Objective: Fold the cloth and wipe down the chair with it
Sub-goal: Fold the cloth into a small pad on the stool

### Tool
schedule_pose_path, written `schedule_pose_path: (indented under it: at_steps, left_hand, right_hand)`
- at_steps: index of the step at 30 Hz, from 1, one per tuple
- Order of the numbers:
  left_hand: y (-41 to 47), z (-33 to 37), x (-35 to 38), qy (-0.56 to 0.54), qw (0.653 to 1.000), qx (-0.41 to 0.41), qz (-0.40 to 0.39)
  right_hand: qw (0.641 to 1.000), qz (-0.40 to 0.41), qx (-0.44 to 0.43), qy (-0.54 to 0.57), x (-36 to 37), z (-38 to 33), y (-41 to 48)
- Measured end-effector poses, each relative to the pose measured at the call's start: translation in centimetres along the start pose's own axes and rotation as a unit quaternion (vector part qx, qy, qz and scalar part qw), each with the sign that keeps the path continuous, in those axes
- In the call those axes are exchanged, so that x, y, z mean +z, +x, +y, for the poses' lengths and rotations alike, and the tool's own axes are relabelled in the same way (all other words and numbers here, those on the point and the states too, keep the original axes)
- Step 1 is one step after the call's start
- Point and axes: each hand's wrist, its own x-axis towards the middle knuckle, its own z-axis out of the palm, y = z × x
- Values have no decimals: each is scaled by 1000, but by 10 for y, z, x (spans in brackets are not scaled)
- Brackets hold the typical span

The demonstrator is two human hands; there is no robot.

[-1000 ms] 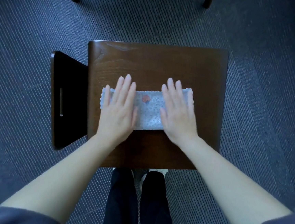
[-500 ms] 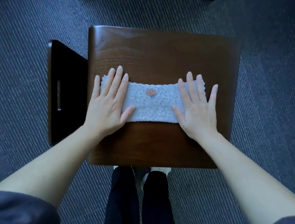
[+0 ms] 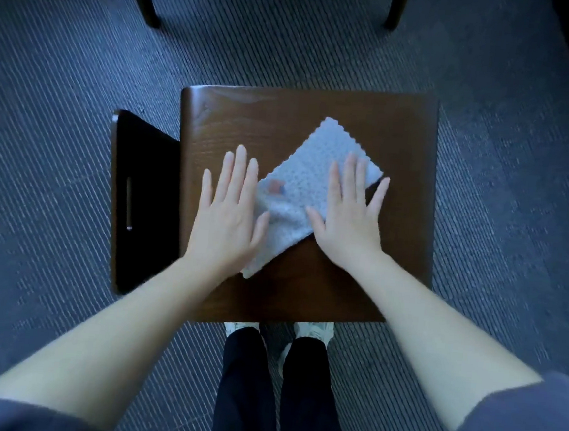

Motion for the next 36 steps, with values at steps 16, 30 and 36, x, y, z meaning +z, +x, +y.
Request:
schedule_pose_path:
  at_steps: [16,30,36]
  left_hand:
    - [51,22,28,38,998,42,29]
    - [88,-2,11,60,995,74,17]
    - [2,1,34,51,982,182,4]
  right_hand:
    - [996,77,-40,1,-14,21,43]
    - [995,93,5,35,-8,10,32]
    - [996,62,-57,25,25,-2,-34]
